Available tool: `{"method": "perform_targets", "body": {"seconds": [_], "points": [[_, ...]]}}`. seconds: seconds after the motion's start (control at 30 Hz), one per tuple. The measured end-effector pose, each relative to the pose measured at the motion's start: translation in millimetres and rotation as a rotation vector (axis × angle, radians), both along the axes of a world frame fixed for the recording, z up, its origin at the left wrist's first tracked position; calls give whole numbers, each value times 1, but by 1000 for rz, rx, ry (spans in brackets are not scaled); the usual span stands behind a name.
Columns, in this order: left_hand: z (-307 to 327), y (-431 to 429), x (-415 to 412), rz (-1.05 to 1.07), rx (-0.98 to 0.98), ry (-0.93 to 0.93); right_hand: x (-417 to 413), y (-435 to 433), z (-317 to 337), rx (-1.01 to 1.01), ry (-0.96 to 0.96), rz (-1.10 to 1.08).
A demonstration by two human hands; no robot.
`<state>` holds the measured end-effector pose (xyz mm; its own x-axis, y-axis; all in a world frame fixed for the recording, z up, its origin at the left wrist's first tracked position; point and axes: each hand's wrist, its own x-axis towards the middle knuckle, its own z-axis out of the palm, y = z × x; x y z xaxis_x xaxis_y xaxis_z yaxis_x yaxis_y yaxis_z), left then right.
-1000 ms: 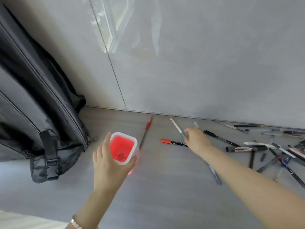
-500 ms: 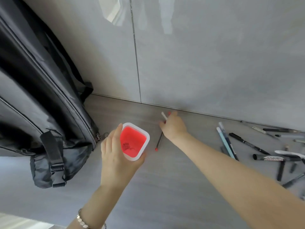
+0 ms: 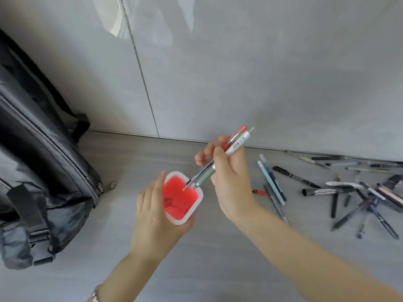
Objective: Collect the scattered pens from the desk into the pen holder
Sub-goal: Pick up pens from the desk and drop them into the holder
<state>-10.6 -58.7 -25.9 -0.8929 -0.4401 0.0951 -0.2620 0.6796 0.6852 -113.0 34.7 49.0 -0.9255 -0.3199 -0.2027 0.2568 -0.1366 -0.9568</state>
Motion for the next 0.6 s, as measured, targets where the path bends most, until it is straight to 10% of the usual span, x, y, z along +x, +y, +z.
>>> {"method": "perform_targets", "body": {"seconds": [0.33, 0.47, 0.6], "points": [[7, 60, -7, -47, 14, 31, 26, 74, -10, 61, 53, 89], [6, 69, 11, 39, -12, -36, -20, 110, -48, 610, 357, 62], [10, 78, 30, 92, 23, -82, -33, 103, -99, 1066, 457, 566]]}}
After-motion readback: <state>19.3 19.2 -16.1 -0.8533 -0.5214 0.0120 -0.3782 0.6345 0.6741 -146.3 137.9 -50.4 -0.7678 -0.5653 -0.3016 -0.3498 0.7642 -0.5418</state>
